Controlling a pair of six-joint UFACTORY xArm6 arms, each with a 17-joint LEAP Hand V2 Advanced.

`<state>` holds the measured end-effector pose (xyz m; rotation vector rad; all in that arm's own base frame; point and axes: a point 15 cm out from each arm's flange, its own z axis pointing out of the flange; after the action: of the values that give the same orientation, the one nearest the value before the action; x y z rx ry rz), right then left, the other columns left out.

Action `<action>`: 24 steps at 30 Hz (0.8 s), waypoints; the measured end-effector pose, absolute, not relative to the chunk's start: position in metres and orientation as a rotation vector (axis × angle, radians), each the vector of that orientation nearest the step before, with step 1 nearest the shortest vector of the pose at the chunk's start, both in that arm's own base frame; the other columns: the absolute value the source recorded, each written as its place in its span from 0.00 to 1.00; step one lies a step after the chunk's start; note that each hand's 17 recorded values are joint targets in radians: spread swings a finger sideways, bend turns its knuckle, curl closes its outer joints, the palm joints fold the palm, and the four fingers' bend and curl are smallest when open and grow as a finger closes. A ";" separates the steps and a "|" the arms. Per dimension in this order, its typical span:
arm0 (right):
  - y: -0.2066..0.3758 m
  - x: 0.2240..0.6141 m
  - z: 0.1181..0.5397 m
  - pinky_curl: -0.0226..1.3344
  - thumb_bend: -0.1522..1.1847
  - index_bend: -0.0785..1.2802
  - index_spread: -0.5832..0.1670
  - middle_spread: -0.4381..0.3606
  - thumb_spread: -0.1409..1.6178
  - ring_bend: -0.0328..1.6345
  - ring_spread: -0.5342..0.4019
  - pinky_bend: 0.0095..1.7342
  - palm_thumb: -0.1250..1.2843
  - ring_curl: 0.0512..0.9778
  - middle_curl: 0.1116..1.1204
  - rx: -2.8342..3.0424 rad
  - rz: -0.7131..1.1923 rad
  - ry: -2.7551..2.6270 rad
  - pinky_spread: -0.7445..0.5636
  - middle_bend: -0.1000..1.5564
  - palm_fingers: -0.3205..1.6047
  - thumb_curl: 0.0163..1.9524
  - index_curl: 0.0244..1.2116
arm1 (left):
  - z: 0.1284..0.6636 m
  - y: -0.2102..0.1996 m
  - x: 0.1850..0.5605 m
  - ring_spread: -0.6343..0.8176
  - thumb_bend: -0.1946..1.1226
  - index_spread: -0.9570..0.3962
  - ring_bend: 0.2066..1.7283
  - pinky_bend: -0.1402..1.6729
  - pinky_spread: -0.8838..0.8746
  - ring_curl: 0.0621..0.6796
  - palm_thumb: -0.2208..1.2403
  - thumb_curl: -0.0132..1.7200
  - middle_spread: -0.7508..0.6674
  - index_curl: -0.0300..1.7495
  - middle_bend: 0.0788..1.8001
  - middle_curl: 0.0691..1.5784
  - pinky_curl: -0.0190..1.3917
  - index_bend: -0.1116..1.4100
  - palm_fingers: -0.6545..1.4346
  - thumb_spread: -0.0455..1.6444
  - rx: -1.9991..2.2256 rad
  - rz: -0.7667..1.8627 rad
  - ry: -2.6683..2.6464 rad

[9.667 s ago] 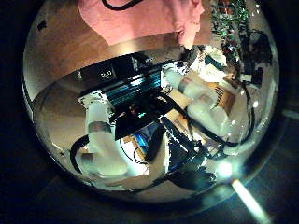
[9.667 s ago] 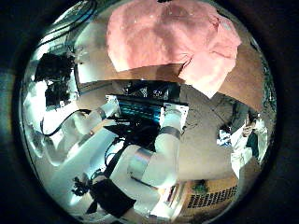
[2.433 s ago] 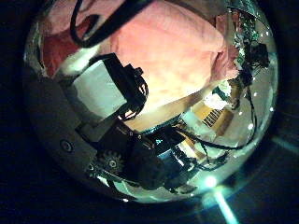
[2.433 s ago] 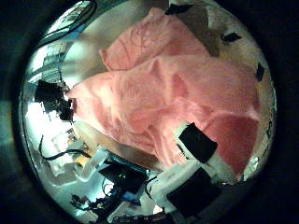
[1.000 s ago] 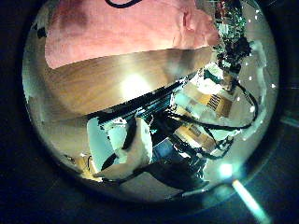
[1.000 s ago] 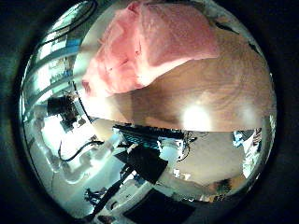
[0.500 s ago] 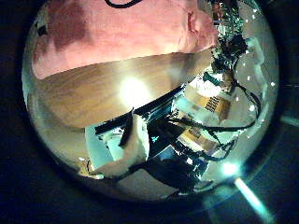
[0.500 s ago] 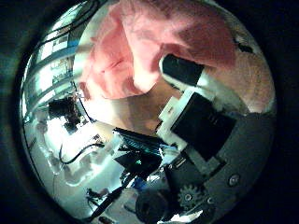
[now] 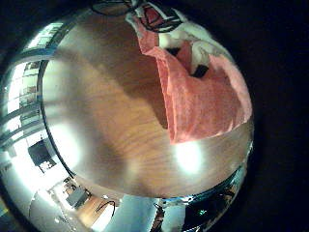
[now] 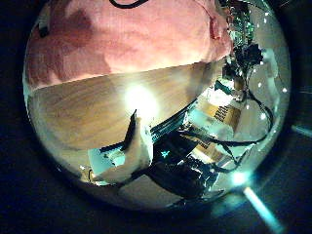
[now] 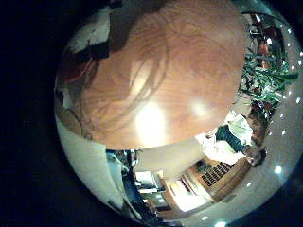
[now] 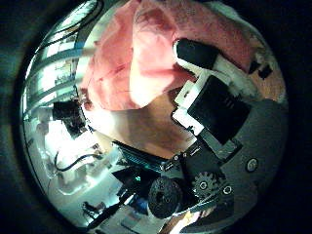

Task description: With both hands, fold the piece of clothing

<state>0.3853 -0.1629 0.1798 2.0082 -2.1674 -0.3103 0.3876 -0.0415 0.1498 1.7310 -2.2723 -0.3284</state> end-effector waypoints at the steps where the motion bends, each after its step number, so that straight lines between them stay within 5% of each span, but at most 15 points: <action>1: -0.168 0.383 0.181 0.51 0.13 0.70 0.24 0.28 0.69 0.80 0.31 0.74 0.81 0.64 0.74 1.996 -0.307 -2.183 0.36 0.73 0.73 0.26 0.72 | 0.151 -0.043 0.382 0.70 0.14 0.77 0.37 0.35 0.75 0.30 0.38 0.19 0.79 0.18 0.07 0.19 0.29 0.18 0.31 0.76 1.723 -0.333 -2.276; 24: -0.240 0.355 0.205 0.63 0.11 0.75 0.31 0.31 0.72 0.83 0.32 0.74 0.82 0.75 0.82 1.880 -0.198 -2.230 0.41 0.78 0.69 0.32 0.82 | 0.152 -0.021 0.370 0.69 0.14 0.76 0.37 0.35 0.74 0.29 0.38 0.18 0.78 0.18 0.07 0.18 0.28 0.18 0.32 0.76 1.765 -0.315 -2.274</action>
<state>0.3547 -0.2399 0.2048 1.8801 -2.2296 -0.1976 0.3704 -0.0207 0.1517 1.7649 -2.2739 -0.3148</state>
